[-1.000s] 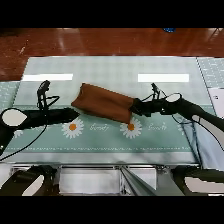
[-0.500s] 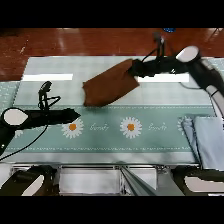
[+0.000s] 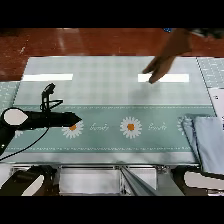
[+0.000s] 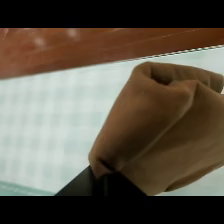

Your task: Fold the shirts.

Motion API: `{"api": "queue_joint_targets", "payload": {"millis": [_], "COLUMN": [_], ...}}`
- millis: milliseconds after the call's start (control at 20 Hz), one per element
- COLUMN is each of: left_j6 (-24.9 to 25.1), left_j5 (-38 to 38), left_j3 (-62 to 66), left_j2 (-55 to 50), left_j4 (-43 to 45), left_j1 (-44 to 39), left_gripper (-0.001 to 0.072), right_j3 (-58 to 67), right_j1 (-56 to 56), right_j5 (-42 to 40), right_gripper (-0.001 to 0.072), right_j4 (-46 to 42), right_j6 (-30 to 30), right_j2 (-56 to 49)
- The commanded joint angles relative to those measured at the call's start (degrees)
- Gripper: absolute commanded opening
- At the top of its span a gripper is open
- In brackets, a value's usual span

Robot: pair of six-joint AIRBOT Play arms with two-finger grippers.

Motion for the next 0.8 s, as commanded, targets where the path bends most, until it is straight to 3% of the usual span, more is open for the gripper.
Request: {"api": "queue_joint_targets", "payload": {"millis": [0,100,250,400,550,750], "left_j6": [0.9,3.3,3.8,3.8,3.8,3.8], "left_j5": [-0.2,0.2,1.8,3.5,4.9,5.6], "left_j3": [0.0,0.0,0.0,0.0,0.0,0.0], "left_j2": [0.0,0.0,0.0,0.0,0.0,0.0], "left_j4": [0.0,0.0,-0.2,-0.2,-0.3,-0.4], "left_j1": [0.0,0.0,0.0,0.0,0.0,0.0], "left_gripper": [0.0022,0.0021,0.0022,0.0022,0.0021,0.0021], "right_j3": [2.2,2.2,2.0,-1.7,-15.8,-39.6], "right_j1": [-12.0,-17.4,-23.2,-29.0,-35.7,-46.3], "right_j5": [8.9,15.3,24.7,26.7,26.7,26.6], "right_gripper": [0.0021,0.0021,0.0020,0.0021,0.0021,0.0021], "right_j4": [-0.3,-1.2,-11.8,-17.4,-19.2,-32.2], "right_j6": [5.5,5.5,6.8,6.8,5.4,1.3], "right_j2": [2.6,4.3,7.8,13.4,21.9,34.3]}}
